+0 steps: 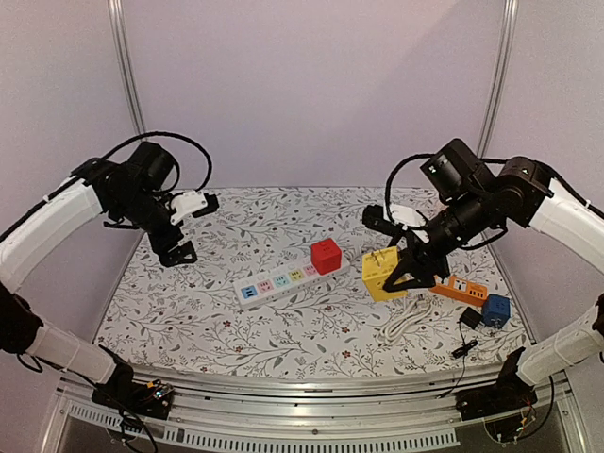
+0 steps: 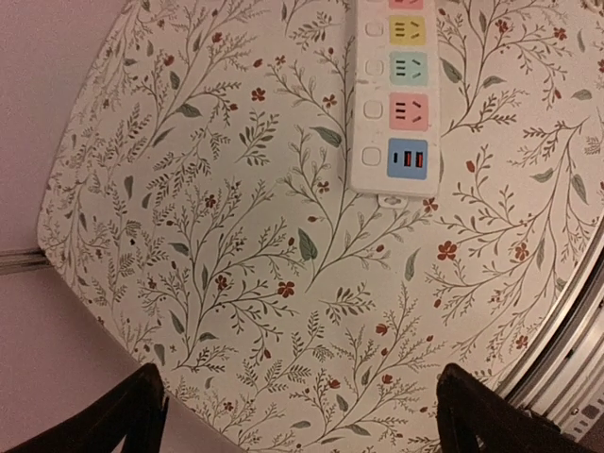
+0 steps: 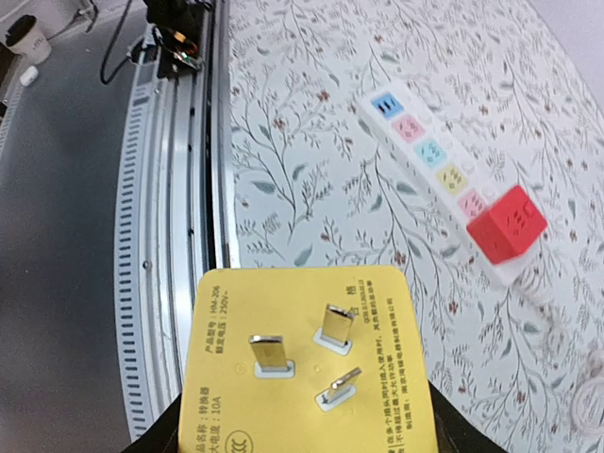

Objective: Insert the plug

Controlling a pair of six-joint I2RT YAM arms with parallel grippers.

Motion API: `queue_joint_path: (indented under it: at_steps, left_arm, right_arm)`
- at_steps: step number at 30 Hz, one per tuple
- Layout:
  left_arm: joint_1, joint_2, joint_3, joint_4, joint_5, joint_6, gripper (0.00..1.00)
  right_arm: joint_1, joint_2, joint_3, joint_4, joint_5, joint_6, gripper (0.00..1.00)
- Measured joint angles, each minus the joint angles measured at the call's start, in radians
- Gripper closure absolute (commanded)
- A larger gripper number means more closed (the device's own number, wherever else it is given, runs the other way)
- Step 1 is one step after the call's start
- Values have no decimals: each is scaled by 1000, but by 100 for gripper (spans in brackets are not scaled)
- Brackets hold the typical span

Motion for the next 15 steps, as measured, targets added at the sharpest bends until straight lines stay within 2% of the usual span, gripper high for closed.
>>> queue_joint_path:
  at_steps: [5, 9, 12, 15]
  left_arm:
    - [-61, -193, 137, -112, -15, 80, 1]
    - [-137, -283, 214, -142, 78, 114, 1]
    - [-205, -289, 263, -123, 146, 116, 0]
    - [-354, -213, 306, -78, 120, 154, 1]
  right_arm:
    - [14, -16, -47, 283, -195, -64, 99]
    - [33, 21, -65, 481, -275, -84, 100]
    - [41, 43, -62, 575, -323, -88, 100]
    - [45, 65, -46, 633, -343, -64, 100]
